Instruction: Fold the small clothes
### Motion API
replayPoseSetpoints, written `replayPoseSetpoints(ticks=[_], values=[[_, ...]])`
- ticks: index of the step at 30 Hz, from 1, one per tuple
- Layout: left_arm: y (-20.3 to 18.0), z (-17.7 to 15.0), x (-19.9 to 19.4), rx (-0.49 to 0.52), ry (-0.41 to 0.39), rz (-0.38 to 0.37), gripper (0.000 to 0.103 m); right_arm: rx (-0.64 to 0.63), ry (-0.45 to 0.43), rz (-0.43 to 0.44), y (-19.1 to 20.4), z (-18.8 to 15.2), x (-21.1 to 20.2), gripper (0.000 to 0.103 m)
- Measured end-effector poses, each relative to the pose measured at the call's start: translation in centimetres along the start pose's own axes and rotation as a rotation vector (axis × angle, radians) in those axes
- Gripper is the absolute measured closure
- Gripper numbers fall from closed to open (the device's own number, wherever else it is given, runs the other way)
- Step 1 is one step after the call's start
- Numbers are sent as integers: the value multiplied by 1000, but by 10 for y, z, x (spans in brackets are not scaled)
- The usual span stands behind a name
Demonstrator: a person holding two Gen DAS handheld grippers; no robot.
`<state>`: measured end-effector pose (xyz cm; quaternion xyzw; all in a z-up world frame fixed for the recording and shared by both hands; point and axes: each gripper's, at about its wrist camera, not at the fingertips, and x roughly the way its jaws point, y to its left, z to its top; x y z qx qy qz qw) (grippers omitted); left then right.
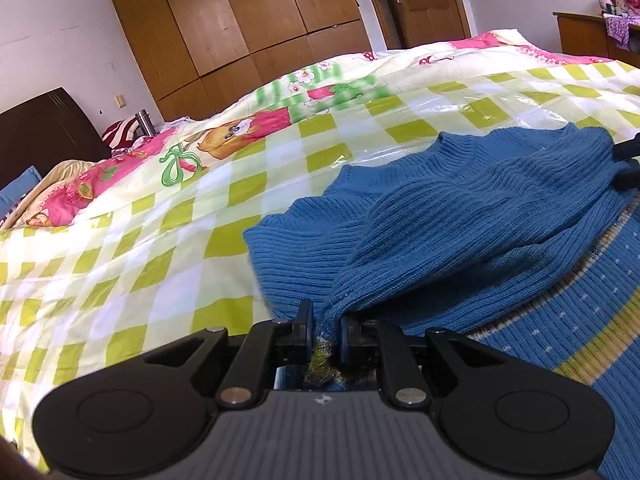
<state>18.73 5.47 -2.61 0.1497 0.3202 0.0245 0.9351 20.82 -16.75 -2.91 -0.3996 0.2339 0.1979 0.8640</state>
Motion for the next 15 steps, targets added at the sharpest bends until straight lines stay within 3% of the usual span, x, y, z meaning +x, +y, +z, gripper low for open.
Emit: replayPoseSetpoints(ticks=[1, 2, 5, 11, 15], values=[[1, 1, -1, -1, -2, -2, 73, 26, 16, 0, -5, 1, 4, 86], [3, 2, -1, -2, -4, -4, 73, 58, 23, 11, -11, 3, 4, 97], [3, 3, -4, -1, -14, -10, 75, 141, 18, 28, -30, 6, -3, 102], [1, 0, -22, 16, -54, -32, 78, 171, -22, -11, -43, 10, -21, 103], [-8, -18, -19, 115, -8, -46, 78, 176, 2, 1, -39, -4, -29, 103]])
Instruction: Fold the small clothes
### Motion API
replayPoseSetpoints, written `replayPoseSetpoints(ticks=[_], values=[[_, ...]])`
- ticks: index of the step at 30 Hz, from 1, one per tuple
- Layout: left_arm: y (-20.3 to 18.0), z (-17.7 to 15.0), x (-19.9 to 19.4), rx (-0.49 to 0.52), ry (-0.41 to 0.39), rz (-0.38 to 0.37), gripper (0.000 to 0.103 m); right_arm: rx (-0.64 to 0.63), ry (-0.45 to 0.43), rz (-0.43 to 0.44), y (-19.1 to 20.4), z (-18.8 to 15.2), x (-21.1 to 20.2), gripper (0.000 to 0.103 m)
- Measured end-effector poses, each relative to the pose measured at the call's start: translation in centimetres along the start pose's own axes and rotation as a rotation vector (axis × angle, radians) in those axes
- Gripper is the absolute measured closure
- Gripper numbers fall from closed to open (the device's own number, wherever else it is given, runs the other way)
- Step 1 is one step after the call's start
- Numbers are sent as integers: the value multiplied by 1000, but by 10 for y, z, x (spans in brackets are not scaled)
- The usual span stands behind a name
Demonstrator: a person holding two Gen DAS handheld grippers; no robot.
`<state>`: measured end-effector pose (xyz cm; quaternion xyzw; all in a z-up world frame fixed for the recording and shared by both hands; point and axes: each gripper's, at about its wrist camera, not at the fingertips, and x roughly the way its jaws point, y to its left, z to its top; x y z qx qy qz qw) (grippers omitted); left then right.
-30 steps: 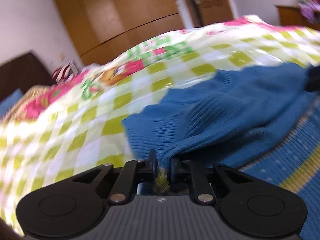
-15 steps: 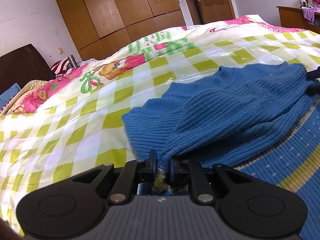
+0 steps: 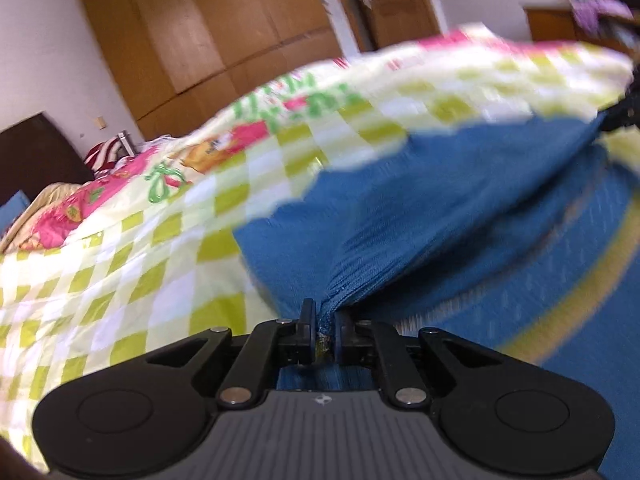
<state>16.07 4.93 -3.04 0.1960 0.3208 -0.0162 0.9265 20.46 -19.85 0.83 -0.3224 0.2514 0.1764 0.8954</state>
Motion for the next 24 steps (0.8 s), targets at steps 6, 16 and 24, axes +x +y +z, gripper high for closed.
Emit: replayPoseSetpoints(ticks=[6, 16, 24], values=[[4, -11, -14, 13, -2, -36, 73, -71, 101, 16, 10, -22, 7, 103], [6, -7, -47, -78, -119, -64, 66, 229, -61, 320, -18, 46, -14, 94], [-26, 16, -5, -55, -146, -121, 62, 232, 19, 622, 28, 125, 86, 86]])
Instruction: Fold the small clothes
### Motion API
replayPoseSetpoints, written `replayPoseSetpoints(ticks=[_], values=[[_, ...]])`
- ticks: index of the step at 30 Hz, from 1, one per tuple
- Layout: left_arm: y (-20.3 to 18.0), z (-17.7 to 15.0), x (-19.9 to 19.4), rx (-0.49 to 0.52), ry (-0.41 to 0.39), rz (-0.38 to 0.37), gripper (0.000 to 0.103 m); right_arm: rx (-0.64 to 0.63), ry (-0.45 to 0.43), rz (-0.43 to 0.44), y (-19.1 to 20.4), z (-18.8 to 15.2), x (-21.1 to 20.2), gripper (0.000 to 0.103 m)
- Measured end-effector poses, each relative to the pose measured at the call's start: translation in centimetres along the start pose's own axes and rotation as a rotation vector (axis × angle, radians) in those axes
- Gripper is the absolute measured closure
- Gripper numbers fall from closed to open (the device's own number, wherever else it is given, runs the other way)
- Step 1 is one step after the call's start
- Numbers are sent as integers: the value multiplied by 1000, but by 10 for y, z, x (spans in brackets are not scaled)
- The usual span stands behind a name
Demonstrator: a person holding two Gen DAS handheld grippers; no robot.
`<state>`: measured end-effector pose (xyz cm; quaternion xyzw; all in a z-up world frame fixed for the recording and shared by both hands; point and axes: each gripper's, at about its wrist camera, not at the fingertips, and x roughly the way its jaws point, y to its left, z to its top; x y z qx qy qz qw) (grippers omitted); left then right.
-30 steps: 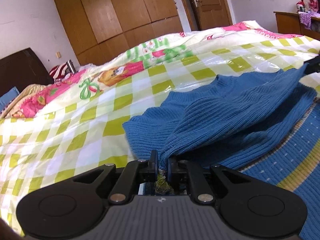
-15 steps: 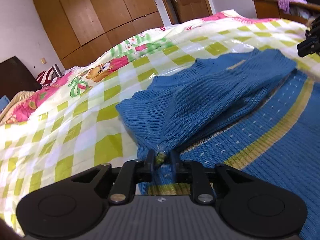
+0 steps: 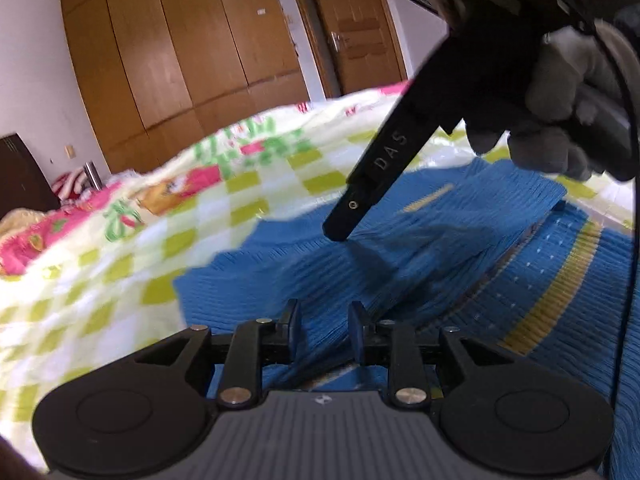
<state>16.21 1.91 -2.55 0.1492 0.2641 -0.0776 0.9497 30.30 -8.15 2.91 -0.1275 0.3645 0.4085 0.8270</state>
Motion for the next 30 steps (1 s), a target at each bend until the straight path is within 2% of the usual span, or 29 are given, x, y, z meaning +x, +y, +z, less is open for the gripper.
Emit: replayPoseSetpoints(ticks=[3, 9, 11, 14, 16, 20, 27, 30], values=[[3, -6, 6, -68, 21, -21, 62, -30, 92, 6, 0, -2, 10, 84], [1, -12, 10, -110, 23, -24, 62, -46, 194, -5, 8, -35, -13, 84], [-3, -15, 10, -108, 22, -21, 62, -24, 187, -8, 7, -33, -16, 84], [-5, -16, 11, -104, 19, -13, 62, -28, 95, 12, 5, -13, -19, 81], [-3, -17, 11, -117, 17, -18, 62, -39, 75, -1, 2, -1, -7, 79], [1, -19, 11, -146, 14, -31, 61, -84, 210, -27, -5, -2, 21, 80], [3, -20, 16, -149, 18, -35, 61, -63, 360, 47, -6, -32, -7, 79], [3, -20, 16, -147, 18, -32, 60, -74, 382, 80, 4, -36, -10, 78]])
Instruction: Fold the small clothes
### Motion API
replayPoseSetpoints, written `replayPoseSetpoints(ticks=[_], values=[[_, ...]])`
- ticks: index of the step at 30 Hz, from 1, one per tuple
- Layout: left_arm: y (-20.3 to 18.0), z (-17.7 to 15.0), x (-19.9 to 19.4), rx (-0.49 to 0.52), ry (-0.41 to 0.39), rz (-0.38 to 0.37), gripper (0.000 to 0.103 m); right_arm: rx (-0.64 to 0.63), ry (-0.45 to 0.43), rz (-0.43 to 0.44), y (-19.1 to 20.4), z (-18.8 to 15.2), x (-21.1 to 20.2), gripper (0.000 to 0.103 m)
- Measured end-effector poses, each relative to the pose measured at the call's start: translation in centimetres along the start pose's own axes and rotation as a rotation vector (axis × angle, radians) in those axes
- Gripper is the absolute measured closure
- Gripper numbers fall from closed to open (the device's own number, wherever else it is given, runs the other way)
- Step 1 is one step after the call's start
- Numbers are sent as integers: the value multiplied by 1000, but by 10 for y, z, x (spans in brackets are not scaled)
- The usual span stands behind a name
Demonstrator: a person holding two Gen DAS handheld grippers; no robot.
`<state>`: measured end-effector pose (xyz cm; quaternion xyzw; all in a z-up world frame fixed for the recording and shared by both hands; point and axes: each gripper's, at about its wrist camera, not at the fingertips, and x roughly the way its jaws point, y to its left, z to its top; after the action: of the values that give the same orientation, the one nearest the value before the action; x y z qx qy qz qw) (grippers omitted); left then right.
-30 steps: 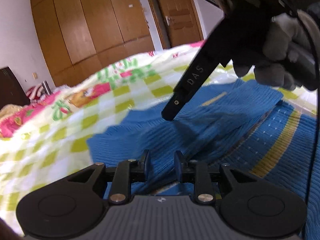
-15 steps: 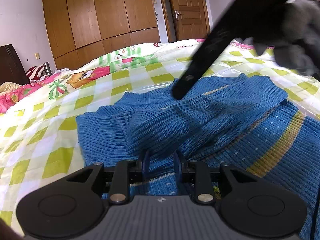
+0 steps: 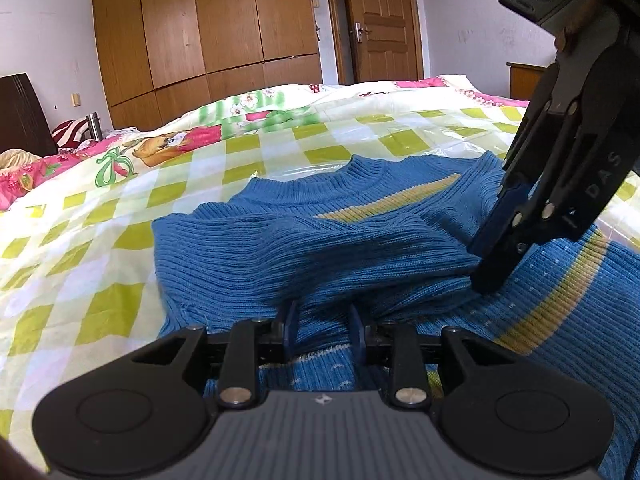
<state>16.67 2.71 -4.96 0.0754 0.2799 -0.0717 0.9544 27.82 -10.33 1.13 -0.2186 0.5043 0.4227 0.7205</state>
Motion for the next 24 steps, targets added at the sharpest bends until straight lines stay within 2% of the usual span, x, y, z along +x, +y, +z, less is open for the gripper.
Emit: replayPoseSetpoints(ticks=[3, 6, 9, 12, 15, 17, 21, 23, 24], values=[[-1, 0, 0, 1, -1, -1, 60, -10, 18, 12, 5, 1, -3, 78], [-1, -1, -1, -2, -3, -2, 60, -45, 17, -27, 11, 0, -14, 78], [-1, -1, -1, -3, -3, -2, 60, -7, -99, 16, 6, 9, -37, 78], [-1, -1, -1, -3, -4, -1, 59, 77, -200, 36, -9, 29, -34, 78], [-1, -1, -1, -4, -4, -2, 59, 76, -147, 0, -16, 44, -5, 78], [0, -1, 0, -8, -5, -6, 59, 85, -92, 36, -19, 46, 10, 78], [2, -2, -1, -22, -6, -15, 59, 60, -106, 51, -9, 45, 15, 79], [2, -2, -1, -24, -8, -16, 59, 61, -95, 7, -5, 46, 19, 100], [2, -2, -1, -24, -8, -16, 59, 61, -93, -21, -3, 47, 19, 102]])
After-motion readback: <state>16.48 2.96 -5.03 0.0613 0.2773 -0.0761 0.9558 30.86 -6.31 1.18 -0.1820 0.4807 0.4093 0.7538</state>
